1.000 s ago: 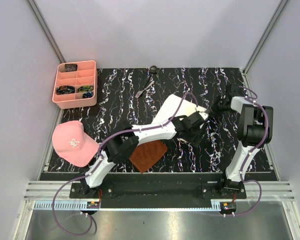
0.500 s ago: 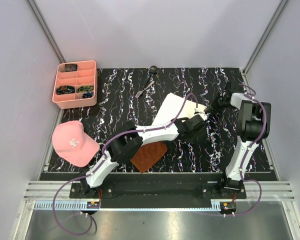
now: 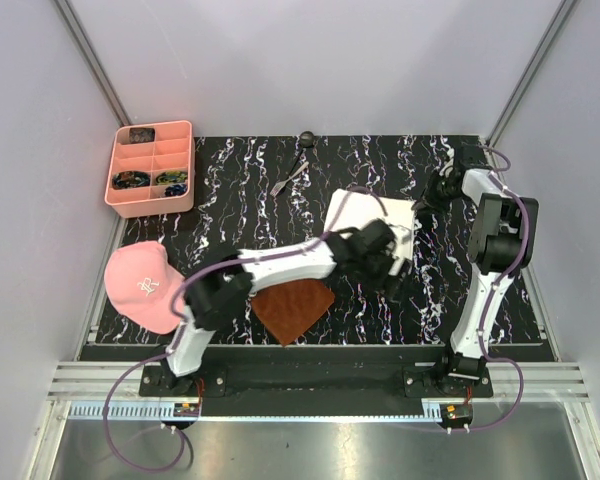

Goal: Fold the napkin into a case and place the utensils inside
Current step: Smooth out the lower triangle-folded napkin at the center of the board.

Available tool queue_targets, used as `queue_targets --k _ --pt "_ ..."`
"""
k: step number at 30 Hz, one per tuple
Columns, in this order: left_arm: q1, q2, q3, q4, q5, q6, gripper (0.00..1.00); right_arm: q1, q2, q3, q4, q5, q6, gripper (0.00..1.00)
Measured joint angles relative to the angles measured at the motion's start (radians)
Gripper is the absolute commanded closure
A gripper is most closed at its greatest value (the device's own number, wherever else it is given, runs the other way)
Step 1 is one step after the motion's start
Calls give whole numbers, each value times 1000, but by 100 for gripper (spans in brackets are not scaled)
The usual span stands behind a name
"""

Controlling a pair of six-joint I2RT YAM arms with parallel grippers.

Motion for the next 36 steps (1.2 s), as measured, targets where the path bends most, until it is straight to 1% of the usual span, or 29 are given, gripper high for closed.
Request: queue_targets --k 2,4,6,9,10,12,13,16,17,18,21,24,29,31,34,35,36 --pt "43 -99 -84 34 70 -28 17 1 4 31 -25 34 -6 55" --pt "120 -217 -165 72 132 -63 17 8 -7 42 -53 99 -4 45" --pt "219 -330 -231 118 175 -93 17 18 -39 34 -91 163 8 43" --pt "349 -461 -302 172 188 -126 18 56 -132 -8 -138 239 34 43" --pt "386 -497 -326 184 190 -136 18 75 -173 -31 -148 250 44 44" --pt "442 -553 -370 197 193 -161 18 120 -249 -74 -163 251 60 51" --pt "464 -571 -393 209 201 -177 18 156 -293 -100 -165 246 72 60" --pt "510 -590 -447 229 225 -219 18 251 -352 -153 -161 222 96 79" --pt "523 -591 -465 235 232 -233 18 282 -359 -172 -155 211 102 87" --pt "535 -591 -480 236 236 -243 18 313 -360 -195 -150 195 113 90" --pt "555 -591 -502 231 246 -266 18 352 -352 -268 -139 164 119 94" --pt "560 -591 -504 244 259 -282 18 345 -340 -345 -137 169 117 98" --pt "560 -591 -504 255 270 -291 18 312 -343 -461 -151 251 128 98" --pt "560 -591 -504 257 275 -293 18 279 -368 -477 -157 296 128 98" --pt "562 -591 -504 260 282 -295 18 196 -378 -464 -172 407 120 96" --pt "563 -591 -504 261 284 -297 18 174 -371 -439 -186 441 116 94" --pt "563 -591 -504 261 286 -300 18 162 -360 -400 -209 467 110 90"
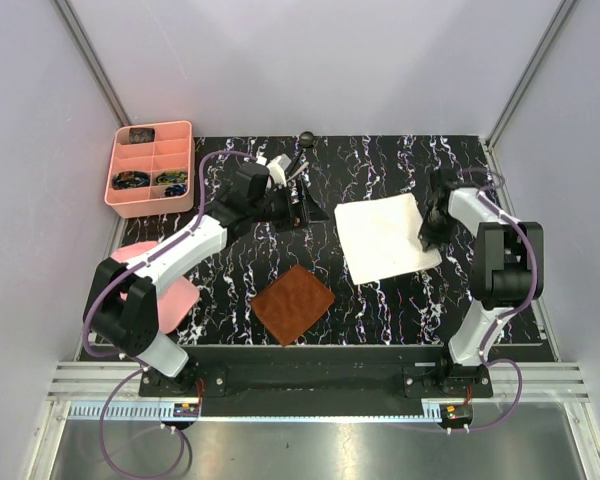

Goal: Fold the napkin into a case and place the utensils inside
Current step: Smooth out the lower triangle-folded napkin at the center of the board, then pick up the lower triangle-folded napkin from the center of the board.

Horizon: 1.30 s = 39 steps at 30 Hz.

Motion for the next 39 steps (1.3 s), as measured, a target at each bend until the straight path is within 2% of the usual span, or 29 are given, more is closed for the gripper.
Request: queue_targets --k 1,5,9,15,17,24,30,39 --pt "0 0 0 0 1 -2 18 -3 11 49 -17 19 -5 82" --pt "0 -6 -1 -1 1 -8 18 78 21 230 -6 -3 -19 73" --pt "2 -18 -2 -1 0 -10 18 203 54 314 44 -122 -19 73" --pt "3 -19 -5 0 0 -20 18 333 192 311 68 -161 -16 73" --pt "5 -19 -6 1 1 -24 18 362 204 283 68 -142 -16 66" --pt "34 -7 -31 40 7 -55 19 467 187 246 68 -34 -23 53" --pt "62 -5 -69 53 10 -64 19 518 180 242 64 -3 -35 44" --pt "104 -6 -90 63 27 -64 19 559 195 239 42 61 -43 42"
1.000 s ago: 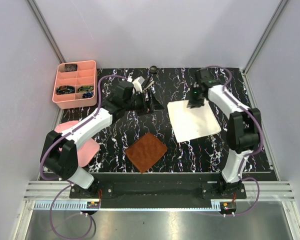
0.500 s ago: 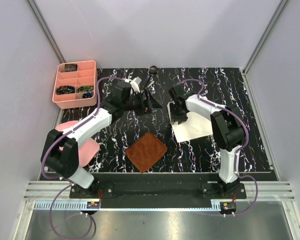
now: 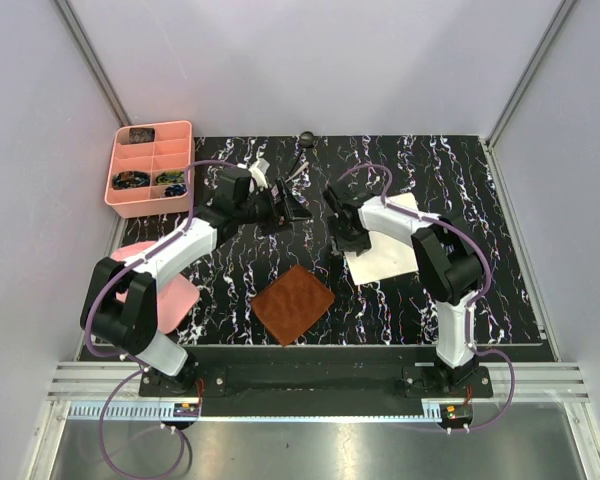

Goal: Fold the napkin into a case and place the utensils inside
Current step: Pick up the lower triangle-folded napkin from the center of the board.

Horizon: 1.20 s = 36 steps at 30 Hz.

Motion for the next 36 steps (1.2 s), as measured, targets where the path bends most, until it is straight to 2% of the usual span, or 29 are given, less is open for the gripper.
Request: queue_targets --k 20,22,24,25,27,29,31,32,34,36 --pt "27 3 -35 55 37 -23 19 35 -129 -158 -47 5 -1 42" --pt "27 8 -35 57 38 -29 16 37 -122 -180 -43 0 -1 43" --pt "27 19 -29 48 37 -34 15 37 -112 -184 -45 -6 -2 50" --pt "27 31 -18 32 33 -35 15 37 -112 -184 -45 -6 0 61" --pt "27 64 11 -3 22 -39 15 42 -110 -183 -40 -9 4 67" --pt "27 97 34 -28 5 -51 14 52 -108 -182 -36 -3 10 79" --pt "27 120 40 -40 -8 -65 14 64 -106 -180 -32 4 9 86" --pt "27 129 40 -45 -14 -74 14 72 -104 -178 -32 7 9 93" --pt "27 141 40 -62 -28 -85 14 82 -101 -171 -34 11 8 99" --pt "27 148 40 -74 -40 -96 14 86 -100 -167 -30 3 11 100"
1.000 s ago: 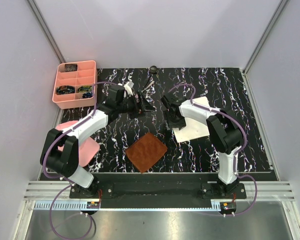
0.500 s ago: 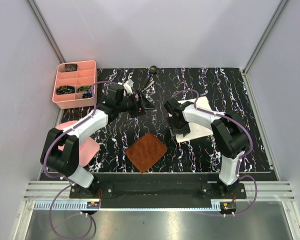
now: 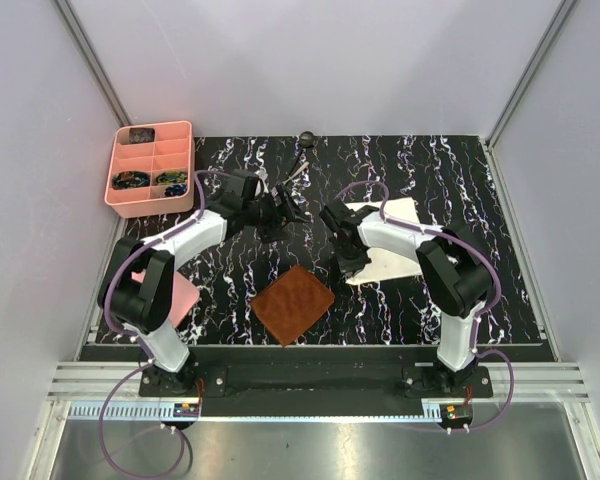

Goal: Fold the napkin into a case and place the utensils inside
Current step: Pick up the lower triangle-folded napkin from the center of the board.

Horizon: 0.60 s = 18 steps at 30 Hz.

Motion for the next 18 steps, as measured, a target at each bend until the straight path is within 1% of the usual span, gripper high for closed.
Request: queue_targets --k 3,7,13,18 --pt "0 8 4 -12 -8 -6 13 2 -3 0 11 -27 11 100" --pt "-5 53 49 -21 -12 -5 13 3 -27 -10 37 -87 43 100" --pt "-33 136 119 -25 -26 -5 12 -8 -154 -42 53 -169 69 100" --pt "-81 245 228 -34 -42 -13 13 -46 -220 -82 83 -238 76 100"
